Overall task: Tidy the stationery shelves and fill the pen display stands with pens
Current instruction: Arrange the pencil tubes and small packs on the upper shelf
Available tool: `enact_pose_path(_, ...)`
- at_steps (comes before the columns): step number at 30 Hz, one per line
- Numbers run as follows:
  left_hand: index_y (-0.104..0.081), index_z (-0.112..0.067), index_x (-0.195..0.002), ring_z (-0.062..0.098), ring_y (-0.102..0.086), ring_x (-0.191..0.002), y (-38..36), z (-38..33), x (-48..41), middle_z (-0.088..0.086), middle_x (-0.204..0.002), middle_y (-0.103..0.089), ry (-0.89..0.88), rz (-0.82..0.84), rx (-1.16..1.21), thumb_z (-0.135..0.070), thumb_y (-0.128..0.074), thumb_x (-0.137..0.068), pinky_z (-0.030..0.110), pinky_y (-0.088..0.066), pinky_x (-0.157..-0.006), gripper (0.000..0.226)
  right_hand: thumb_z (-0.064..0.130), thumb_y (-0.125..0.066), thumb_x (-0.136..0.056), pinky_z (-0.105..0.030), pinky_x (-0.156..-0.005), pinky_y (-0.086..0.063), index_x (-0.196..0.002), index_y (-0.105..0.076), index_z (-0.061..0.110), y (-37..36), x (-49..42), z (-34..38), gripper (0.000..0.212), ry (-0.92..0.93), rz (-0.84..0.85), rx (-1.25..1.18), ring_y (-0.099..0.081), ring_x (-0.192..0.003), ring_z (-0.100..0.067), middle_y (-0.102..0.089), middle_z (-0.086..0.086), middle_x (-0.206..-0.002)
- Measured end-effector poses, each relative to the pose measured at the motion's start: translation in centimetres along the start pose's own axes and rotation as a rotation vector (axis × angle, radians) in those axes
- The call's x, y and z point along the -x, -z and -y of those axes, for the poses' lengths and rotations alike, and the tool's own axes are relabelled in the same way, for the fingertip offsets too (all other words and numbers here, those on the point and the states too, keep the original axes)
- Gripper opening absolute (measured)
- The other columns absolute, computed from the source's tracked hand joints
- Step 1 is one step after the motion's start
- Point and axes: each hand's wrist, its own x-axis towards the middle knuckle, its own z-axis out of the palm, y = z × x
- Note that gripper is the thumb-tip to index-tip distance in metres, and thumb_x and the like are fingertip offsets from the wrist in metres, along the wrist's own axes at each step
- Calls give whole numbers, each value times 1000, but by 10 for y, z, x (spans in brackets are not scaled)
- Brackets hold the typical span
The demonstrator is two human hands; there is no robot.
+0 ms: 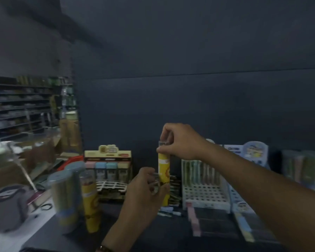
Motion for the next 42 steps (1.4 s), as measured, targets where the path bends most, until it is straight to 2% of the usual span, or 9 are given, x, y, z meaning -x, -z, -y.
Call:
enact_pose_path(6,-63,-32,-98,-3,-64,-72,-79,-61,-2,-12,-84,-68,-36,148,160,-35,-78,-94,15,-48,-57,16,43,-86,-85,-32,-65,-61,-92,-64,21,67,61,-45,32,-88,-34,-2,-71,-69,-10,-69,2,-87)
enact_pose_path(11,-64,-40,-107,-2,-67,-88,-144,-110,1,-19,-101,-70,-130,301,191,-37,-70,-99,23,-58,-79,10,40,-85,-87,-41,-62,-65,-95,-70,19,125,113,-98,27,-169,-96,-31,-76,-71,-16,-74,-1,-87)
enact_pose_path(15,-62,-40,-115,0,-66,-97,-202,-153,7,-19,-112,-67,-224,380,193,-36,-66,-102,28,-58,-88,13,32,-87,-86,-35,-60,-64,-99,-73,19,173,158,-138,24,-235,-125,0,-76,-70,-16,-75,-3,-88)
enact_pose_path(25,-55,-45,-109,-10,-64,-92,-342,-241,22,-21,-103,-67,-327,508,298,-33,-71,-99,7,-49,-69,23,39,-86,-83,-13,-59,-52,-108,-77,23,262,248,-232,30,-462,-217,210,-69,-73,-2,-72,10,-88)
enact_pose_path(28,-41,-47,-114,0,-61,-104,-380,-246,29,-21,-115,-58,-271,582,206,-43,-73,-95,23,-53,-90,37,39,-83,-86,-7,-61,-42,-111,-75,26,275,264,-259,30,-502,-217,303,-62,-82,0,-63,18,-90)
enact_pose_path(32,-37,-42,-129,3,-47,-119,-415,-238,47,-16,-133,-41,-332,679,19,-51,-65,-97,24,-41,-101,43,36,-81,-86,-13,-63,-43,-116,-73,25,279,274,-293,32,-544,-203,366,-63,-90,-9,-66,8,-101)
enact_pose_path(35,-37,-45,-143,11,-40,-135,-433,-234,53,-17,-146,-33,-421,740,-106,-57,-56,-100,37,-38,-115,49,35,-80,-85,-21,-69,-49,-115,-73,26,275,274,-314,32,-557,-206,413,-67,-93,-15,-69,4,-105)
enact_pose_path(38,-25,-42,-161,18,-19,-155,-449,-233,51,-16,-169,-15,-429,781,-203,-63,-44,-103,44,-21,-127,64,40,-81,-83,-29,-70,-54,-113,-71,32,268,276,-330,33,-586,-184,465,-66,-88,-17,-69,0,-105)
enact_pose_path(42,-12,-43,-164,25,-8,-159,-462,-234,44,-13,-174,-6,-442,799,-307,-71,-34,-101,53,-7,-128,73,34,-78,-86,-38,-75,-61,-110,-73,29,261,275,-344,25,-567,-219,489,-68,-91,-22,-71,-1,-105)
